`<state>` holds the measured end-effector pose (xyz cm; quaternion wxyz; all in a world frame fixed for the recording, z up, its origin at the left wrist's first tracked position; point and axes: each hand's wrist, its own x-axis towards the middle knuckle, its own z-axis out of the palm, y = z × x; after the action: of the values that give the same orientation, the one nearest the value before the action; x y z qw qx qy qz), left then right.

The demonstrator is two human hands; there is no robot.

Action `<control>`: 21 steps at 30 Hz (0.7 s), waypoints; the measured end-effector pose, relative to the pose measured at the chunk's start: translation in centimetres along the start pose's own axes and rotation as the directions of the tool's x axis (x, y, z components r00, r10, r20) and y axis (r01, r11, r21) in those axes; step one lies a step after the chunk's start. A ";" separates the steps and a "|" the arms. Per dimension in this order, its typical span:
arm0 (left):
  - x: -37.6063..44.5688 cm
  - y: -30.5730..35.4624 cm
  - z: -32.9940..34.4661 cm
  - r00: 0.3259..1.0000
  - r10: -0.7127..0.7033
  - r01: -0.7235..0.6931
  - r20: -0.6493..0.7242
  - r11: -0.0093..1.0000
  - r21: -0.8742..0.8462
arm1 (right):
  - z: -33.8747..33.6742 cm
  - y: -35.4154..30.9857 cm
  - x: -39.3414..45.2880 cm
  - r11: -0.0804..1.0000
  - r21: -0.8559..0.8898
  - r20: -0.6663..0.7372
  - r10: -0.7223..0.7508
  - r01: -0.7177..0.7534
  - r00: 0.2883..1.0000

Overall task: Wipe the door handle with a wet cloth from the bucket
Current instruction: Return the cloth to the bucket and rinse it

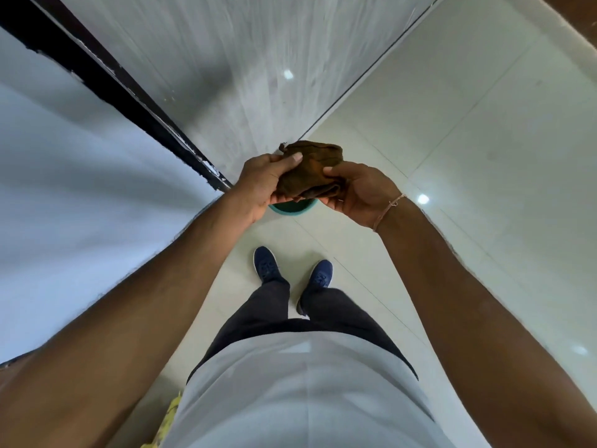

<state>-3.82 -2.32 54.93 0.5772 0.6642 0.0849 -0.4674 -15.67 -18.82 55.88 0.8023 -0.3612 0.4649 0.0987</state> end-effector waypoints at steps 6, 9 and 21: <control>6.8 -2.6 -1.0 0.985 0.105 -0.067 -0.134 0.964 0.258 | -1.2 1.0 7.6 0.999 -0.040 -0.245 0.009 -0.019 0.970; 10.9 -5.9 -1.5 0.973 0.192 -0.105 -0.128 0.864 0.492 | -2.8 2.4 13.3 0.980 -0.195 -0.349 -0.032 -0.040 0.937; 33.6 -25.0 -5.5 0.947 0.304 -0.087 -0.104 0.553 0.829 | -7.9 13.4 44.4 0.490 -0.869 -0.230 -0.280 -0.067 0.932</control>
<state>1.16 -3.99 13.00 0.2411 0.9100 -0.1467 -0.3039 -3.29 -22.36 10.61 0.4230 -0.7537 0.4602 0.2032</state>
